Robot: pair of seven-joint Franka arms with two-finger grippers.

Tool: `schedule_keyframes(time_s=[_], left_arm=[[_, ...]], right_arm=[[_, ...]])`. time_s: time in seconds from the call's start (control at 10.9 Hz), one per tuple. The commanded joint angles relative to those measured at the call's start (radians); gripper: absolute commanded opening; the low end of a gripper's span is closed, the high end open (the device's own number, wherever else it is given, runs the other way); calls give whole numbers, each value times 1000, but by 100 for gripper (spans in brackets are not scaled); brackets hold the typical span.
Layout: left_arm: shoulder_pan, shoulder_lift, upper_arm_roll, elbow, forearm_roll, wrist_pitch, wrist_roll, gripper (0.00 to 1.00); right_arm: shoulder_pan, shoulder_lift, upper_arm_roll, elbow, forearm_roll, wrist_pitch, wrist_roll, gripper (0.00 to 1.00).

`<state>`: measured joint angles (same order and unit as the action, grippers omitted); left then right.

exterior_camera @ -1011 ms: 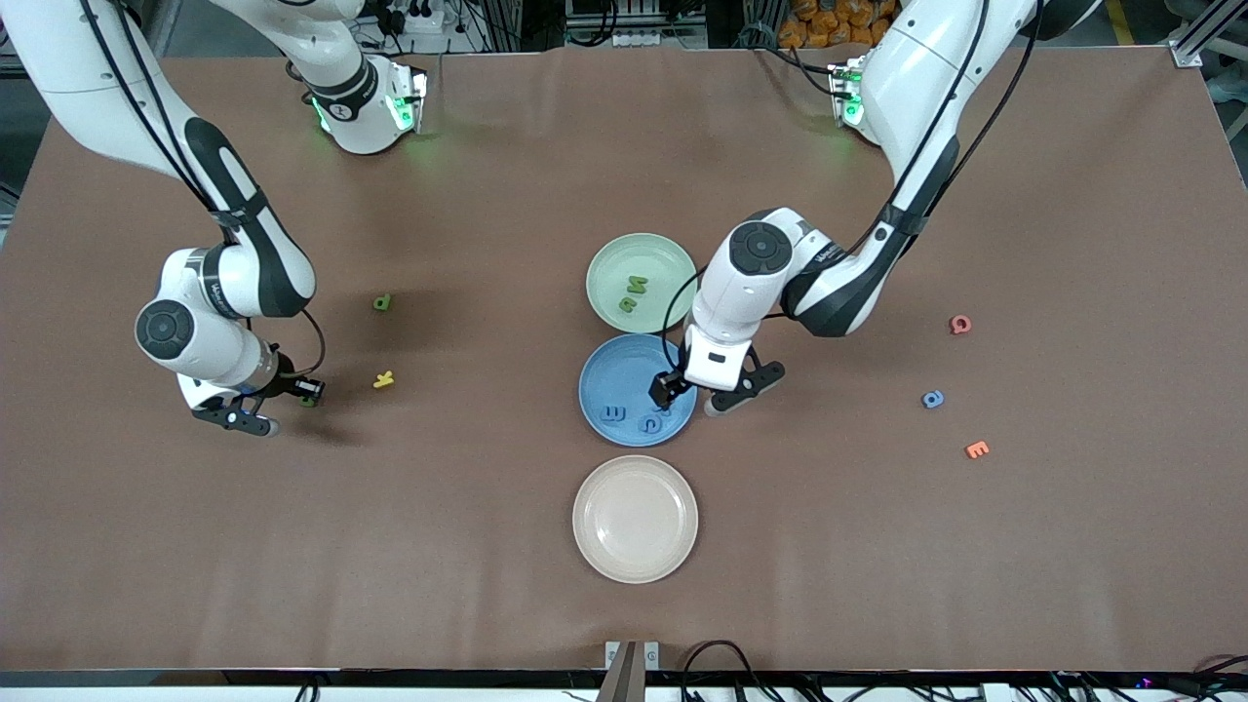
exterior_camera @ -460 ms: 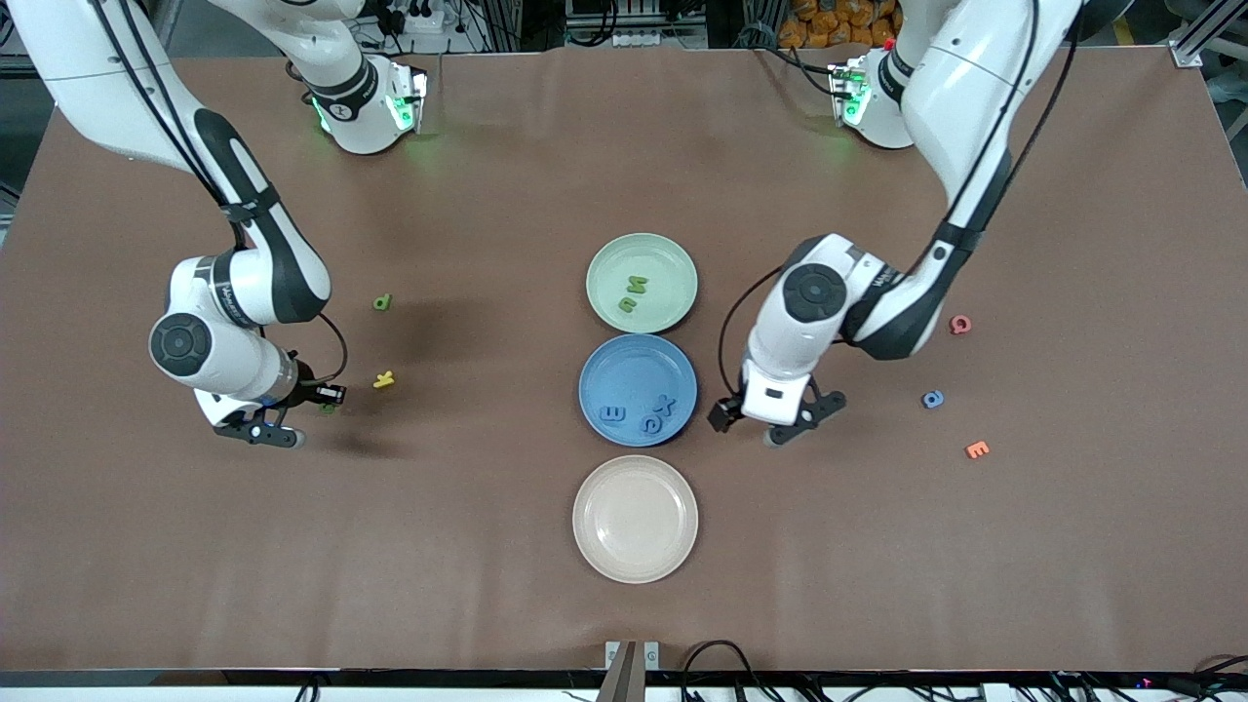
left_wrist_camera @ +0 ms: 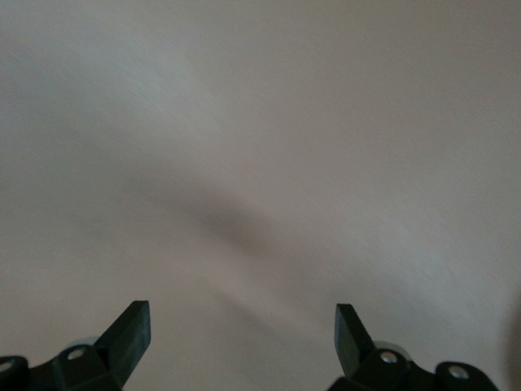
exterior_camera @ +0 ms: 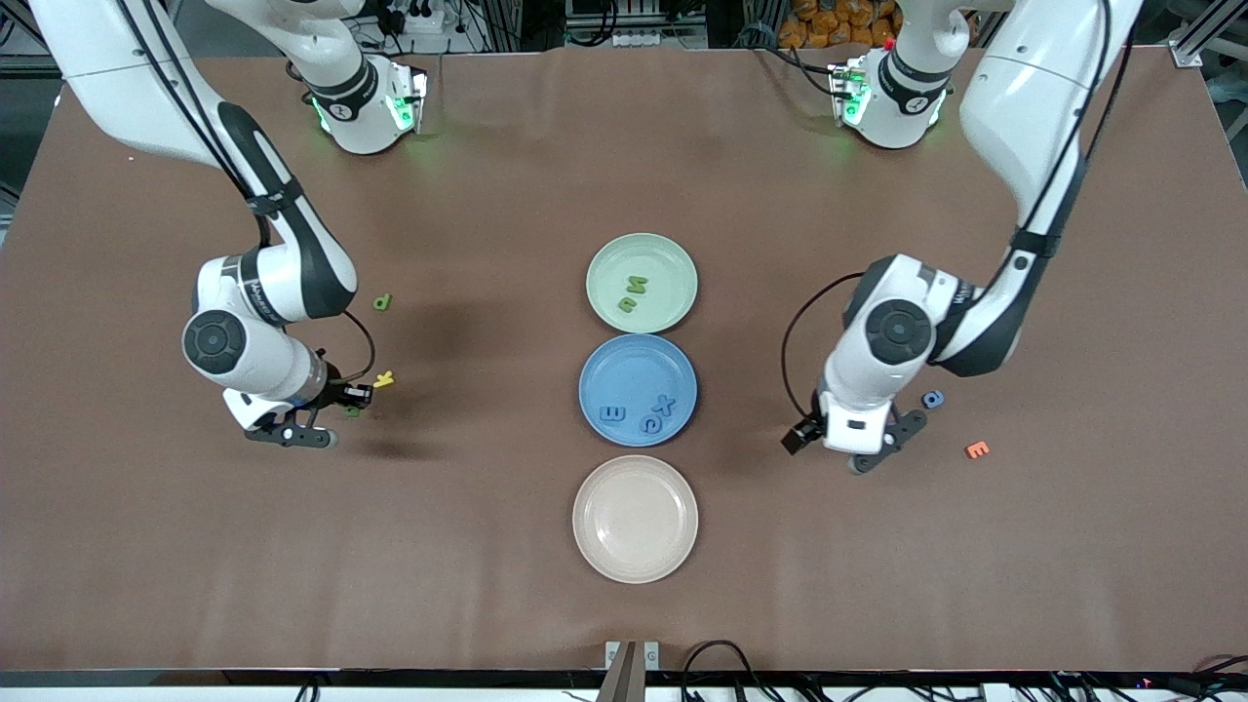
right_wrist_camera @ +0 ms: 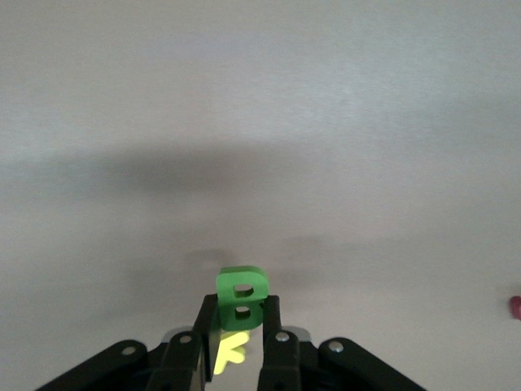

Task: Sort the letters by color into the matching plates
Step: 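Move the left gripper back toward the blue letters while the right gripper grasps green B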

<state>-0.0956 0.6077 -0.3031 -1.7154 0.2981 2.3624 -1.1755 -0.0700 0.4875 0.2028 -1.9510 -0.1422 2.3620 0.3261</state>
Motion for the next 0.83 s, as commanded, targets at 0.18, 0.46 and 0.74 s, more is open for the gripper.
schedule_keyframes(time_s=[0.18,0.46,0.74], left_arm=[[201,-104,-21,-159,24,-25,216,100],[234,-109,-19,-193,16,-25,224,100],[270,-121,-21,-257,16,-6,224,100]], right_arm=[[48,-10,15,21,7,-24,54,0],[114,-6,17,37,7,-24,184,0],[168,-4,23,49,7,-23,299,0]])
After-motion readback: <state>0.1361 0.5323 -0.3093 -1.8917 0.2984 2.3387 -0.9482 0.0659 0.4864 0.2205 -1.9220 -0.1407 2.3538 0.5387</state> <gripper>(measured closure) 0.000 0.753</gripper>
